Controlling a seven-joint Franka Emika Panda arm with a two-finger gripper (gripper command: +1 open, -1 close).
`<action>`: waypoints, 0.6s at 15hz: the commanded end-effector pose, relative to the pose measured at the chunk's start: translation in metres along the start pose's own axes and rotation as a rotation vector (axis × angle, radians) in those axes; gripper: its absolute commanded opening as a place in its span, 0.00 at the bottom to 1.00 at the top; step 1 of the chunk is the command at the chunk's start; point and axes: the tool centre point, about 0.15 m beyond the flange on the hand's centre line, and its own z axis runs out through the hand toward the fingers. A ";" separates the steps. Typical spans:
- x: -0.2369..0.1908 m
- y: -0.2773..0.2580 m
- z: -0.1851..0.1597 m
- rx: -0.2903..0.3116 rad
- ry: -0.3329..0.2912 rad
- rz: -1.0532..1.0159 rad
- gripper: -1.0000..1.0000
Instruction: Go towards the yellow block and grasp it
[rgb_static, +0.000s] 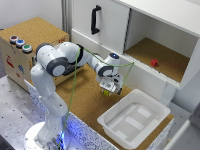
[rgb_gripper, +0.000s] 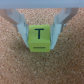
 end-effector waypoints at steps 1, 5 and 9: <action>-0.001 0.003 -0.031 -0.031 -0.013 0.069 0.00; -0.018 0.000 -0.102 -0.044 0.036 0.102 0.00; -0.025 0.003 -0.159 -0.076 0.115 0.120 0.00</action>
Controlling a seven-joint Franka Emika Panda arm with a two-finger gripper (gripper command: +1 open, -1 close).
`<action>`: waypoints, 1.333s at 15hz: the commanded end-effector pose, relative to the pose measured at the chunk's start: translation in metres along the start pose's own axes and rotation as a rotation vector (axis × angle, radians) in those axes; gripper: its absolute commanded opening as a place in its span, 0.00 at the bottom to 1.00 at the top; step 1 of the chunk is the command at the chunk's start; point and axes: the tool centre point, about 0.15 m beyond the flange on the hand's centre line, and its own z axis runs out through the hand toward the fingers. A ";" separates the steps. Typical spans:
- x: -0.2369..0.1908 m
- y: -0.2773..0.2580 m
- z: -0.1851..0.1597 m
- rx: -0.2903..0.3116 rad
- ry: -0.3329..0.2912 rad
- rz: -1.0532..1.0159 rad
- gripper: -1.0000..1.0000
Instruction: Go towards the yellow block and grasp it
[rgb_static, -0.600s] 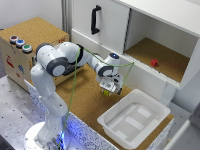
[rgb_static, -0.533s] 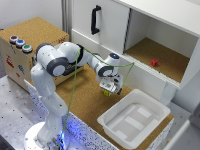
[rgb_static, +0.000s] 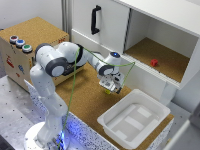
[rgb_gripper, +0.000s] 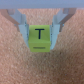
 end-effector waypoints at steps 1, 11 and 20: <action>-0.019 -0.002 -0.095 -0.078 0.083 0.037 0.00; -0.019 -0.006 -0.092 -0.063 0.069 0.051 0.00; -0.013 -0.016 0.004 0.021 0.033 0.061 0.00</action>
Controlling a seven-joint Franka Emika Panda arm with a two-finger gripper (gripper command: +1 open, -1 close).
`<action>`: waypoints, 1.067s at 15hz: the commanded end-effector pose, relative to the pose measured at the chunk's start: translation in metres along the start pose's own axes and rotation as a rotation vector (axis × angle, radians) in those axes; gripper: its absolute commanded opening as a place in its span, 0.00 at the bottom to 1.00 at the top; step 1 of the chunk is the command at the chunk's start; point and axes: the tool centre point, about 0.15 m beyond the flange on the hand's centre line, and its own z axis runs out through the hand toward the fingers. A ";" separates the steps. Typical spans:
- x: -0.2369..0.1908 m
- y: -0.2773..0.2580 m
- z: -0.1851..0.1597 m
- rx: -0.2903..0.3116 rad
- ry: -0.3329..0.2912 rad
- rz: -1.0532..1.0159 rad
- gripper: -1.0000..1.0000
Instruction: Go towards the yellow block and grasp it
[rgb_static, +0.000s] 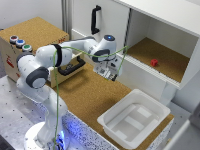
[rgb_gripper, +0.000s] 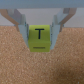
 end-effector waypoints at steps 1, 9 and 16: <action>0.009 -0.005 0.081 -0.020 -0.027 0.019 0.00; 0.009 -0.004 0.142 -0.026 -0.028 0.016 0.00; 0.007 -0.008 0.123 -0.005 -0.029 0.032 1.00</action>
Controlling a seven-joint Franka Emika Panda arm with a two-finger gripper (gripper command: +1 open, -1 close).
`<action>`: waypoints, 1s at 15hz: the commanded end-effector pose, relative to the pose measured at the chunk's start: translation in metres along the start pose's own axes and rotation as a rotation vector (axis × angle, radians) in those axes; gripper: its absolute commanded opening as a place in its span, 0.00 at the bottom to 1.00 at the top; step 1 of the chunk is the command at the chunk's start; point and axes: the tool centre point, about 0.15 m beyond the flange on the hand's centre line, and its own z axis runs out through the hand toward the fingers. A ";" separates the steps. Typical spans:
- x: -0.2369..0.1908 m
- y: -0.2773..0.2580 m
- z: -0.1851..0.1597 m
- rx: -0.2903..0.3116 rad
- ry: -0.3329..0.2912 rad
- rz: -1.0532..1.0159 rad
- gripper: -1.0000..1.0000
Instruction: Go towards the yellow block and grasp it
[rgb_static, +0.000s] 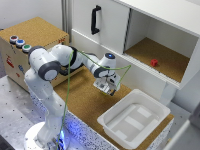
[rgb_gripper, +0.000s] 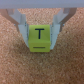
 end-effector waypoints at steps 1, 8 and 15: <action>0.003 -0.007 -0.017 -0.003 0.012 0.020 1.00; -0.005 -0.022 -0.050 0.000 -0.003 0.027 1.00; 0.002 -0.040 -0.057 0.026 0.004 -0.026 1.00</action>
